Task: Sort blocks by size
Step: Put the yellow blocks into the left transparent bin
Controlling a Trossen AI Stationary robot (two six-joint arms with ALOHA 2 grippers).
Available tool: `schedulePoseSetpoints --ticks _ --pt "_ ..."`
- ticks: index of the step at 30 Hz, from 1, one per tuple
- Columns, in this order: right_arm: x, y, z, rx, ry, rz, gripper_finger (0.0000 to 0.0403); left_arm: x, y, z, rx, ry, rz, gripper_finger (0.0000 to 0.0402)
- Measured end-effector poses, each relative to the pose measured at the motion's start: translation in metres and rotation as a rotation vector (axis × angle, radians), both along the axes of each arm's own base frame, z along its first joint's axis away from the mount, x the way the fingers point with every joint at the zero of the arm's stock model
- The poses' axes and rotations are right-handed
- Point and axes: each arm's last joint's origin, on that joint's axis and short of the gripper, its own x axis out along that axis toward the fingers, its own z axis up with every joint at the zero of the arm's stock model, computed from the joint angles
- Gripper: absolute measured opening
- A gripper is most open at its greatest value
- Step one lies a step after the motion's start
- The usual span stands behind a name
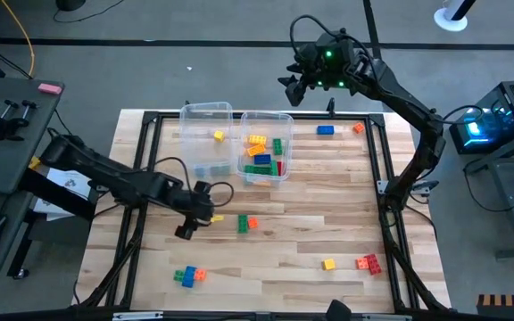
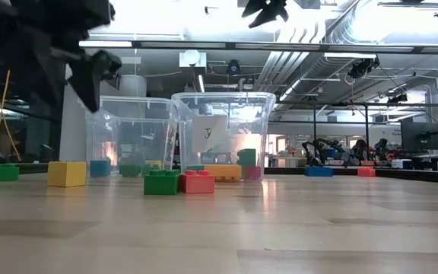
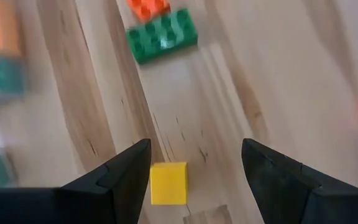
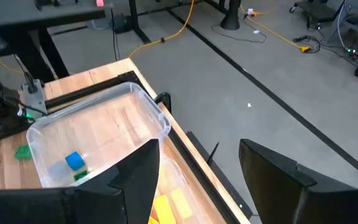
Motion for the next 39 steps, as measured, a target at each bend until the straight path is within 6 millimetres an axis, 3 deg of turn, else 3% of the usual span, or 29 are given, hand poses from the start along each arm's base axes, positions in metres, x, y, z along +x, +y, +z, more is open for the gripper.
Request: schedulePoseSetpoints --ticks 7,24,28,32,36,39 --pt "0.002 -0.001 -0.007 0.02 0.033 0.0 0.0218 0.008 -0.001 -0.028 0.071 0.153 0.046 0.0239" --pt "0.002 -0.001 -0.009 0.02 0.048 0.009 0.0218 0.022 0.0 -0.071 0.153 0.308 0.106 0.0238" --pt "0.002 -0.001 -0.009 0.02 0.048 0.009 0.0218 0.024 0.005 -0.071 0.118 0.305 0.149 0.0201" --pt "0.002 -0.001 -0.009 0.02 0.048 0.009 0.0218 0.025 0.013 -0.068 0.101 0.29 0.223 0.0096" --pt "0.002 -0.001 -0.009 0.02 0.048 0.009 0.0218 0.023 0.026 -0.057 0.037 0.279 0.303 0.009" --pt "0.002 -0.001 -0.009 0.02 0.049 0.01 0.0218 0.019 0.04 -0.032 0.005 0.236 0.365 0.009"
